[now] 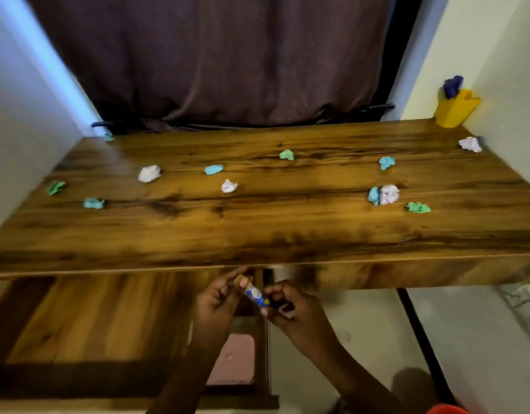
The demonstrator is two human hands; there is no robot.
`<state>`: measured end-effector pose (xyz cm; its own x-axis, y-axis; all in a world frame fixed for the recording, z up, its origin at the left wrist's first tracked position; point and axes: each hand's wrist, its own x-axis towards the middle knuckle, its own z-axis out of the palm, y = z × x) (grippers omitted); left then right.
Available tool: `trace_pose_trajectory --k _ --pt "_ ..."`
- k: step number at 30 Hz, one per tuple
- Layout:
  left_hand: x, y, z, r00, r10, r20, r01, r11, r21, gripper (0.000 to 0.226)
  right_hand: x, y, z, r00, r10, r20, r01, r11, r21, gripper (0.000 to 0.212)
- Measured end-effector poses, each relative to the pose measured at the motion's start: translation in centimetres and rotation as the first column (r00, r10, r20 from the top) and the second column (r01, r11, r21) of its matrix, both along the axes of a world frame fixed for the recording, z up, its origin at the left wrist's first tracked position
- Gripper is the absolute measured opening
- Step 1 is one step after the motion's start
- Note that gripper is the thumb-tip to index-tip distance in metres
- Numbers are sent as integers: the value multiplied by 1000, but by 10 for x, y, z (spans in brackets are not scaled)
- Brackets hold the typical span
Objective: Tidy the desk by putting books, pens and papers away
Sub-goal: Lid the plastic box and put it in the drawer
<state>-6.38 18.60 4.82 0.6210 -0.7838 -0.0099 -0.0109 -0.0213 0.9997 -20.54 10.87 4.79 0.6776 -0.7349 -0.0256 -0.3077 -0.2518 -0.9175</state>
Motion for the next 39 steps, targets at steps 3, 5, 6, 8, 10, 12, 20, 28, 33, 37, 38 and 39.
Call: trace_pose_trajectory --k 3,5,6,8,10,12,20,28,33,37,38,39 --pt "36 64 -7 994 107 28 -107 994 15 24 43 51 -1 991 125 -51 -125 992 9 30" --pt "57 97 -11 981 187 60 -188 982 24 23 74 79 -3 983 167 -79 -168 986 -2 33" --pt "68 113 -14 975 207 81 -210 977 39 20 89 91 -5 978 186 -92 -188 982 -12 35" --pt "85 137 -20 967 212 139 -225 971 86 18 113 109 -6 964 239 -119 -244 969 -32 41" --pt "101 160 -26 946 189 262 -237 957 165 17 134 123 -5 933 313 -178 -330 941 -77 48" --pt "116 179 -34 888 94 450 -249 921 298 23 148 131 -6 890 370 -267 -414 900 -133 54" --pt "127 241 -86 472 -159 867 -534 731 425 59 179 109 -13 680 446 -582 -651 733 -199 76" --pt "130 242 -90 482 -112 869 -507 773 381 42 204 115 -29 235 537 -810 -872 484 68 72" --pt "130 242 -88 534 -121 837 -477 775 416 49 208 125 -47 91 502 -860 -912 389 131 38" --pt "132 244 -88 570 -142 809 -448 772 451 58 210 125 -46 64 478 -876 -930 346 121 37" --pt "132 244 -88 573 -142 807 -446 772 453 57 212 124 -42 42 489 -871 -903 392 177 39" --pt "131 244 -87 575 -144 805 -444 772 456 57 215 122 -41 53 493 -869 -887 422 185 43"
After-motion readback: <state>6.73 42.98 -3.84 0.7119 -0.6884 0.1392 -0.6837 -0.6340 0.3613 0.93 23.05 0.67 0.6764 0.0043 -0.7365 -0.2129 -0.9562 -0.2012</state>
